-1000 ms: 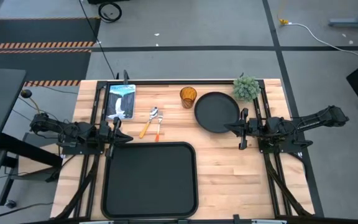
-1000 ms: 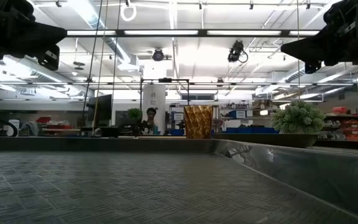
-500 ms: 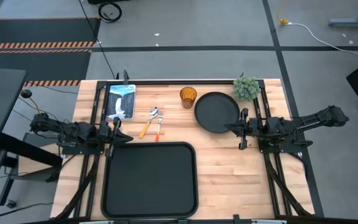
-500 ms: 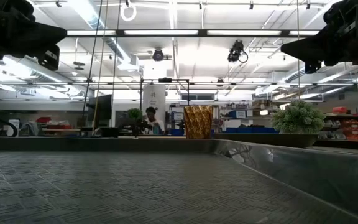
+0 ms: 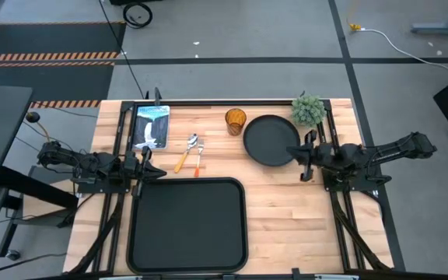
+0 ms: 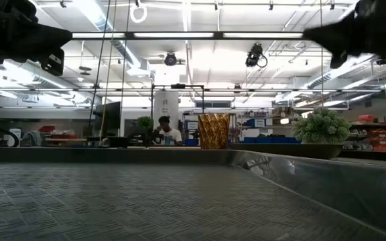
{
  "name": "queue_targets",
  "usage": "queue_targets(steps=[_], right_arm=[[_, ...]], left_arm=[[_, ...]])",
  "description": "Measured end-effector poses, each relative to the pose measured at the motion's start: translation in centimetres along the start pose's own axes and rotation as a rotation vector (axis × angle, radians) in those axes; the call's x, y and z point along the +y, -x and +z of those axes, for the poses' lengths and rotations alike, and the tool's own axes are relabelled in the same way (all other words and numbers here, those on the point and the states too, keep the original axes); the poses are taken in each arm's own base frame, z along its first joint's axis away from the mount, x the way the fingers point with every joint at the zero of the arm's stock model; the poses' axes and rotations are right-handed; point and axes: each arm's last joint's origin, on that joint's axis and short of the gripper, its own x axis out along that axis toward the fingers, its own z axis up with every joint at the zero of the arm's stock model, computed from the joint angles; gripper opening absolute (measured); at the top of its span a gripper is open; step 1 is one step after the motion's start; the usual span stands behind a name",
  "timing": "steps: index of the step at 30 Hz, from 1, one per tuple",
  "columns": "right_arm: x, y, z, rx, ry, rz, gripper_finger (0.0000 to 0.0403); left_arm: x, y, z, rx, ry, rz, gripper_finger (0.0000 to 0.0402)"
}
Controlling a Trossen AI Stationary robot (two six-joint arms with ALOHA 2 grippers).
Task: Pick and place plate/cup/fork/spoon on tray
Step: Put the orange glass on the black serving tray
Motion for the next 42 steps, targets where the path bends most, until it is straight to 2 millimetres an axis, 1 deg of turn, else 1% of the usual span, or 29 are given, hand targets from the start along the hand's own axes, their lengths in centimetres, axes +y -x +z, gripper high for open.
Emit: queue_targets(steps=[2,6,9,12,16,24,31,33,35,38,42], right_arm=[[-0.1,0.0,0.9,-0.085,-0.100,-0.003,0.0011],[-0.6,0.2,2.3,-0.233,-0.211,-0.069,0.0011],[-0.9,0.2,2.4,-0.248,-0.266,-0.128,0.0011],[-1.3,-0.1,1.9,-0.218,-0.305,-0.173,0.0011],[-1.8,-0.7,1.2,-0.188,-0.310,-0.237,0.0011],[-3.3,-1.6,0.5,-0.184,-0.245,-0.371,0.0011],[-4.1,-2.1,0.1,-0.162,-0.194,-0.372,0.0011],[-4.2,-2.3,-0.1,-0.148,-0.205,-0.351,0.0011],[-4.2,-2.9,0.0,-0.098,-0.207,-0.294,0.0011],[-4.2,-4.2,-0.2,0.045,-0.203,-0.218,0.0011],[-4.1,-5.6,-0.1,0.206,-0.165,-0.182,0.0011]], left_arm=[[0.0,0.0,0.0,-0.001,0.001,0.000,0.0009],[0.0,0.0,0.0,0.000,0.000,0.000,0.0009],[0.0,0.0,0.0,0.000,0.000,0.000,0.0009],[0.0,0.0,0.0,0.000,0.000,0.000,0.0009],[0.0,0.0,0.0,0.000,0.000,0.000,0.0009],[0.0,0.0,0.0,0.000,0.000,0.000,0.0009],[0.0,0.0,0.0,0.000,0.000,0.001,0.0009],[0.0,0.0,0.0,0.000,0.000,0.000,0.0009],[0.0,0.0,0.0,0.000,0.000,0.000,0.0009],[0.0,0.0,0.0,0.000,0.000,0.000,0.0009],[0.0,0.0,0.0,0.000,0.000,0.000,0.0009]])
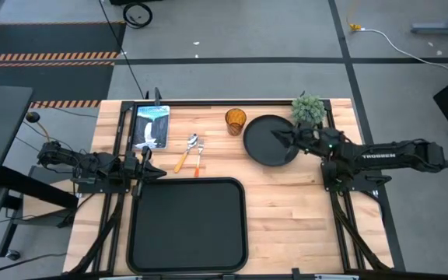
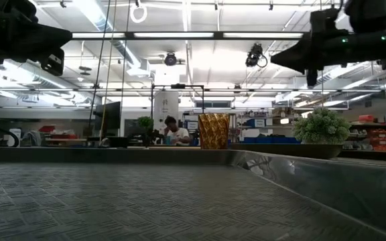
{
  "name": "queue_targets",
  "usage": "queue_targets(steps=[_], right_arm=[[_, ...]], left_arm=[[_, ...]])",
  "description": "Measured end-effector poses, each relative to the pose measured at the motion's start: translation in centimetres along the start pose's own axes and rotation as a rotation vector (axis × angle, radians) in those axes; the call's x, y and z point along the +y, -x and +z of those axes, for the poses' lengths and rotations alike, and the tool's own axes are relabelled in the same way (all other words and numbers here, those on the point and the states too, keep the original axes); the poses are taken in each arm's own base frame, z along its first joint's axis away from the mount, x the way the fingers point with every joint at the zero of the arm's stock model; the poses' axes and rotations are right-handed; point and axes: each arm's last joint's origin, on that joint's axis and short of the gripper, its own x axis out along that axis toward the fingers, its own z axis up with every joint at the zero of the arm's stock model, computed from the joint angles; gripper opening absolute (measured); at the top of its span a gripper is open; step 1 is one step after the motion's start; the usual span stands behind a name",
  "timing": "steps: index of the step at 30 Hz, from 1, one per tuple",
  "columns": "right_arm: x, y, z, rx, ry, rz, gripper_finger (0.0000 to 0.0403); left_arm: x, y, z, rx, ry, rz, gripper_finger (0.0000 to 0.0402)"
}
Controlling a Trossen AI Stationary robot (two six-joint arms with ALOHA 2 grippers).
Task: Pick and place plate/cup/fork/spoon on tray
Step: Put the orange glass on the black serving tray
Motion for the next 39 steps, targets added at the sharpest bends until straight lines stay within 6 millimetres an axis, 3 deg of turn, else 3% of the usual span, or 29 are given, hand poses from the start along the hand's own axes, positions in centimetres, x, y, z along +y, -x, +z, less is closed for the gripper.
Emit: queue_targets(steps=[10,15,27,39], right_arm=[[0.9,-1.7,1.2,0.166,0.049,0.063,0.0011],[1.5,-2.8,2.9,0.228,0.094,0.053,0.0011],[1.5,-7.3,5.9,0.418,0.128,-0.060,0.0015],[-1.1,-13.0,5.1,0.700,0.146,-0.183,0.0091]], left_arm=[[0.0,0.0,0.0,0.000,0.000,0.000,0.0009],[0.0,0.0,0.0,0.000,0.000,0.000,0.0009],[0.0,0.0,0.0,0.000,0.000,0.001,0.0009],[0.0,0.0,0.0,0.000,0.000,0.000,0.0009]])
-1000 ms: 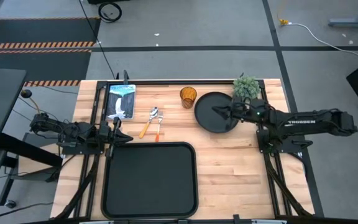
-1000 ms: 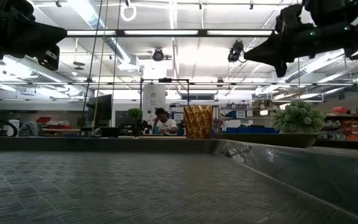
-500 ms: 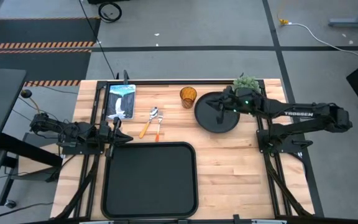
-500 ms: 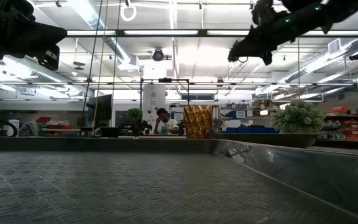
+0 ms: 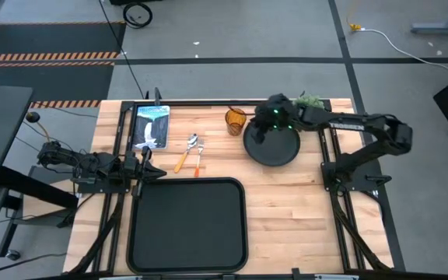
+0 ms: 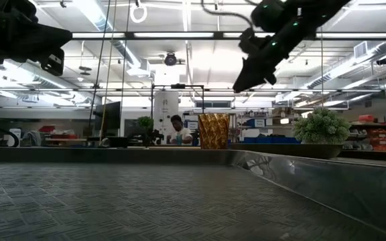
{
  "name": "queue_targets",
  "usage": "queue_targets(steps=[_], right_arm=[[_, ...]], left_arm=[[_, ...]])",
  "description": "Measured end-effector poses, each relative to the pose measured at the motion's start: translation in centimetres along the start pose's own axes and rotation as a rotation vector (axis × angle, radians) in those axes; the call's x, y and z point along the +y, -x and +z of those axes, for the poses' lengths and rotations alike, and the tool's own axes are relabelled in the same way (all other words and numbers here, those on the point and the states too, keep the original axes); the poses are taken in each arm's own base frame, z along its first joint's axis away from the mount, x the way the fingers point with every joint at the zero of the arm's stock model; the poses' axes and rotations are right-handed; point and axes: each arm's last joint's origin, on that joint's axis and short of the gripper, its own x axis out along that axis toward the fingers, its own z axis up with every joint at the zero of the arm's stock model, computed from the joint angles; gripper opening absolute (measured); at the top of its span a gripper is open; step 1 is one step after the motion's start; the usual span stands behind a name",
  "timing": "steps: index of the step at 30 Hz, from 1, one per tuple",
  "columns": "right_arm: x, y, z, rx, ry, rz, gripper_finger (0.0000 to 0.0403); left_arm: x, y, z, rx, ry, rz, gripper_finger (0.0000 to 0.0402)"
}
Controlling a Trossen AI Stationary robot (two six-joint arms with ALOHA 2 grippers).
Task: Pick and place plate/cup/fork/spoon on tray
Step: Put the orange glass on the black serving tray
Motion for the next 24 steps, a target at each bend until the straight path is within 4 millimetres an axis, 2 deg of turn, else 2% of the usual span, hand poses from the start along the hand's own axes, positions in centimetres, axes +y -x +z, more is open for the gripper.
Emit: queue_targets(steps=[10,17,21,24], right_arm=[[0.3,-2.0,2.8,0.183,0.189,-0.012,0.0152],[0.4,-1.3,4.9,0.191,0.259,-0.028,0.0187],[0.6,-0.6,5.9,0.181,0.278,-0.001,0.0189],[0.6,-1.0,5.9,0.189,0.297,0.010,0.0187]], left_arm=[[0.0,0.0,0.0,0.000,0.000,0.000,0.0009],[0.0,0.0,0.0,0.000,0.000,0.000,0.0009],[0.0,0.0,0.0,0.000,0.000,0.000,0.0009],[0.0,0.0,0.0,0.000,0.000,0.000,0.0009]])
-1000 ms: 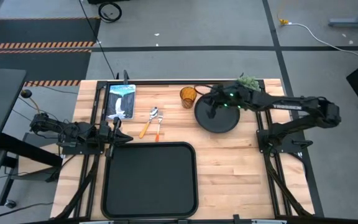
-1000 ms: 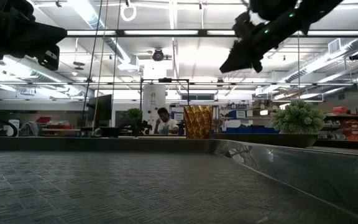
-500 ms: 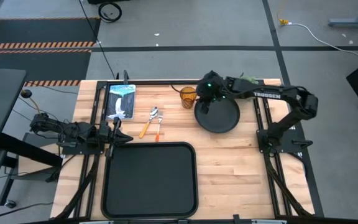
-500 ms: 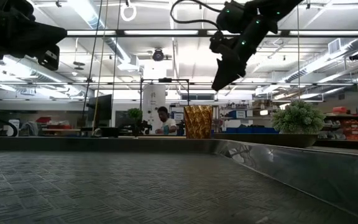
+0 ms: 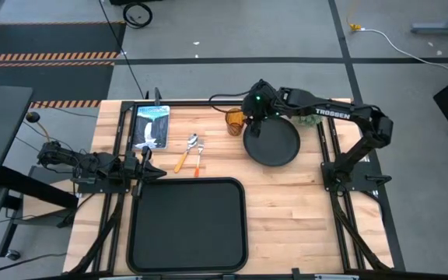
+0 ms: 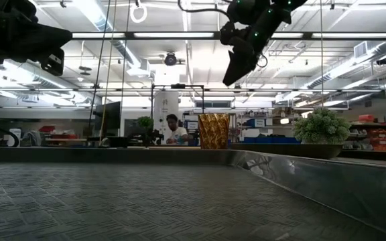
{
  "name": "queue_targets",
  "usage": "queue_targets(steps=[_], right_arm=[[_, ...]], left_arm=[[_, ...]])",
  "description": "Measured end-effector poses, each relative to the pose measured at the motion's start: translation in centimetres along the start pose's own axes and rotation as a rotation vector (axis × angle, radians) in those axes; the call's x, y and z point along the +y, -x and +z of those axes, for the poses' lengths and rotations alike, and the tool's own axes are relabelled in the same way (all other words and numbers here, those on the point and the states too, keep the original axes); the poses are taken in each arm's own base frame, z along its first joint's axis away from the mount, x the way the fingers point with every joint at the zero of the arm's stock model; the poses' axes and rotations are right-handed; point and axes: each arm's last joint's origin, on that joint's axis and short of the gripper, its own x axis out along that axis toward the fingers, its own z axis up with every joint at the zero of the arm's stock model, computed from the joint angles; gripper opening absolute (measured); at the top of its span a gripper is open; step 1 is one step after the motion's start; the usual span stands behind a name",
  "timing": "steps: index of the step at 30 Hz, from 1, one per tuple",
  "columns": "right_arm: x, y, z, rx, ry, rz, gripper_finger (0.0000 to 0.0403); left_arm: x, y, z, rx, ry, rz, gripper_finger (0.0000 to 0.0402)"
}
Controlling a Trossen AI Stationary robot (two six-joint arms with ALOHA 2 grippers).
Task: Pick and place plate/cup/fork/spoon on tray
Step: Put the orange glass on the black serving tray
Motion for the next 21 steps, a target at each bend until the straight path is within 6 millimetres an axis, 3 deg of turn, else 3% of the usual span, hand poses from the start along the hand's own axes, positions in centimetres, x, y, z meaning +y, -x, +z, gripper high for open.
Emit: queue_targets(steps=[6,16,21], right_arm=[[-0.2,-0.7,0.2,-0.009,0.014,-0.007,0.0188],[-4.2,1.0,2.0,-0.144,-0.095,-0.071,0.0187],[-6.3,-1.0,0.9,-0.069,-0.170,-0.078,0.0186]], left_arm=[[0.0,0.0,0.0,0.000,0.000,0.000,0.0009],[0.0,0.0,0.0,0.000,0.000,0.000,0.0009],[0.0,0.0,0.0,0.000,0.000,-0.001,0.0009]])
